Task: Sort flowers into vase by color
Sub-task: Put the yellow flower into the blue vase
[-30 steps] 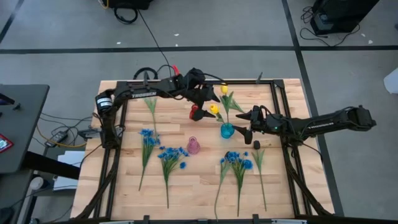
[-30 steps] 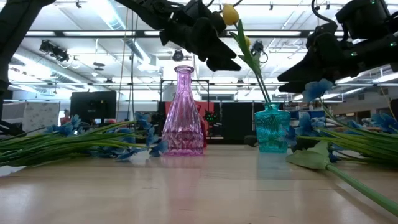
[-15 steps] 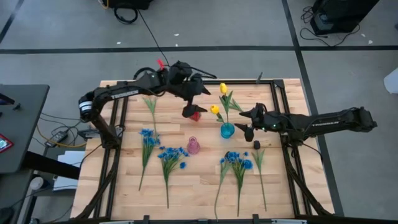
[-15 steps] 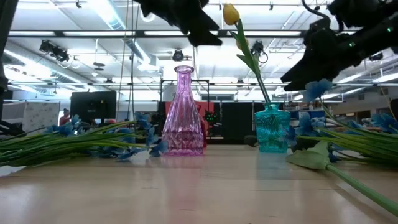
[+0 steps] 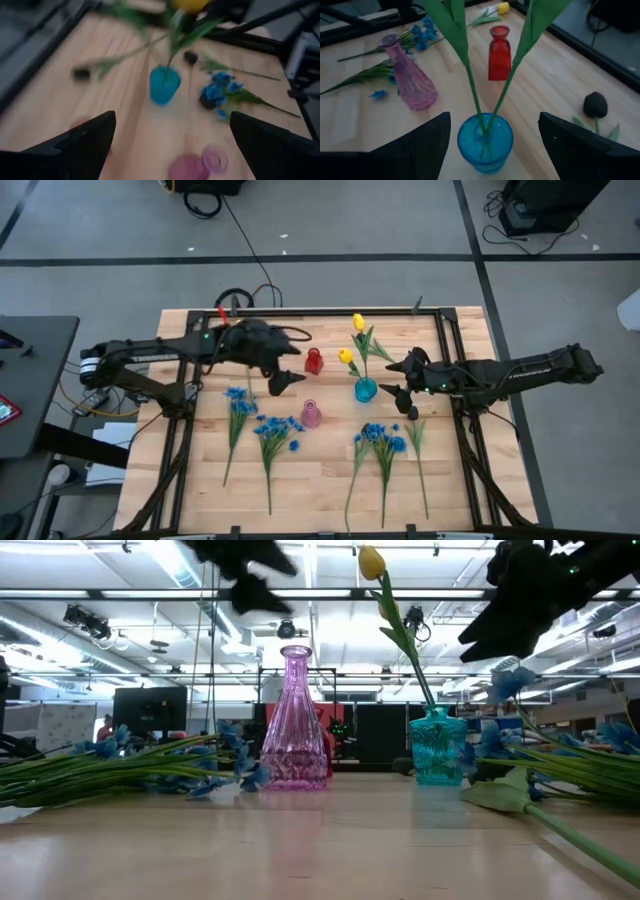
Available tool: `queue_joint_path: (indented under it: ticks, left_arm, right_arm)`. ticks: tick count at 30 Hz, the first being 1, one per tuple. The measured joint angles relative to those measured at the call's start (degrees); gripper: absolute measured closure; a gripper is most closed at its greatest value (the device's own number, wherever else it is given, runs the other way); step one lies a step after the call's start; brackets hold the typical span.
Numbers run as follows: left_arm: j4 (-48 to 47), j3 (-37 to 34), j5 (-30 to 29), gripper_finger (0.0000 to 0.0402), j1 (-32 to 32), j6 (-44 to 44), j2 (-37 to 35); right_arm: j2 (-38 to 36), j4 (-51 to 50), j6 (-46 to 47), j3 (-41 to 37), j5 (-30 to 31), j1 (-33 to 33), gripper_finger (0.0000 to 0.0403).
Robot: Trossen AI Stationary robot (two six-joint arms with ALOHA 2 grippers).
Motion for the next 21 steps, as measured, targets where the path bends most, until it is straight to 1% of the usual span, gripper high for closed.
queue_joint_path:
  ticks: [2, 4, 6, 9, 12, 14, 17, 21]
  left_arm:
    - [-1.93, -2.63, -4.4, 0.0002, -0.04, -6.16, -1.46]
    - [-3.91, -5.02, -10.51, 0.0002, -0.02, -12.14, -2.24]
    - [-5.79, -6.96, -16.17, 0.0002, -0.02, -16.14, -2.32]
    - [-7.14, -9.68, -24.74, 0.0002, 0.1, -17.59, -1.5]
    - [-6.85, -11.66, -32.74, 0.0002, 0.58, -17.64, -0.02]
    - [-7.28, -12.27, -35.05, 0.0002, 1.16, -18.05, 0.05]
    - [-8.25, -12.7, -35.63, 0.0002, 1.31, -21.86, 0.35]
    - [-9.15, -12.69, -35.87, 0.0002, 1.29, -23.93, 0.6]
  right_arm:
    - [1.01, 0.49, -0.83, -0.02, 2.53, 0.75, 0.009]
    - [2.34, 2.03, -2.37, -0.01, 4.71, 1.19, 0.009]
    - [4.03, 4.76, -4.38, -0.02, 5.33, 1.35, 0.009]
    - [6.6, 9.49, -7.51, -0.02, 2.36, 1.07, 0.009]
    - [8.93, 12.18, -10.17, 0.0, -4.01, 0.29, 0.009]
    - [9.92, 12.49, -11.09, 0.0, -5.27, 0.19, 0.009]
    - [10.55, 11.91, -12.92, 0.0, -5.05, 0.17, 0.009]
    - [10.65, 13.29, -15.5, 0.0, -5.11, 0.06, 0.009]
